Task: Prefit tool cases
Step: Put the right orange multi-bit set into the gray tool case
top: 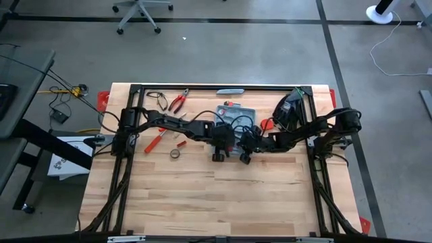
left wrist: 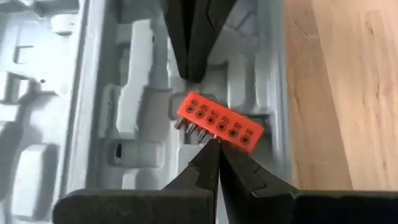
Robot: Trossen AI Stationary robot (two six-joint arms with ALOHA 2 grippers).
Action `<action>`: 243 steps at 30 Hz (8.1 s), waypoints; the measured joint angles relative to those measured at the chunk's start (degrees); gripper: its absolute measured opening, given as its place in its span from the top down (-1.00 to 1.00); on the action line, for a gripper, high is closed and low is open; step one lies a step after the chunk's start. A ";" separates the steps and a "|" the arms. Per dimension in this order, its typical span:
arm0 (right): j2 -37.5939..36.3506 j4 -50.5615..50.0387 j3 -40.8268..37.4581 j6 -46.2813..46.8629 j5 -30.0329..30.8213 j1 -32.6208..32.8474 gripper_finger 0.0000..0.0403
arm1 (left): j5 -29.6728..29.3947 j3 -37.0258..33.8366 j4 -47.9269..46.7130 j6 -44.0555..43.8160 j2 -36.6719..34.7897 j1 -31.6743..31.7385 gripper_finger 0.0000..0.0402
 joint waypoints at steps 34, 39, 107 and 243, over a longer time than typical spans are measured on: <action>-1.92 1.68 -0.11 -9.27 -12.74 -7.65 1.00 | 0.26 -8.33 10.45 -9.04 -2.93 0.46 0.99; -1.92 1.43 -0.13 -9.27 -13.17 -7.89 1.00 | 5.30 -8.17 12.63 -8.53 -0.38 2.34 0.99; -4.22 -4.44 -0.04 -10.51 -7.34 -7.13 1.00 | 20.68 -7.39 15.39 -44.59 0.81 8.28 0.12; -8.29 -13.19 -0.07 0.22 -40.65 -15.68 0.45 | -4.05 -7.69 28.74 -18.49 4.18 -6.13 0.22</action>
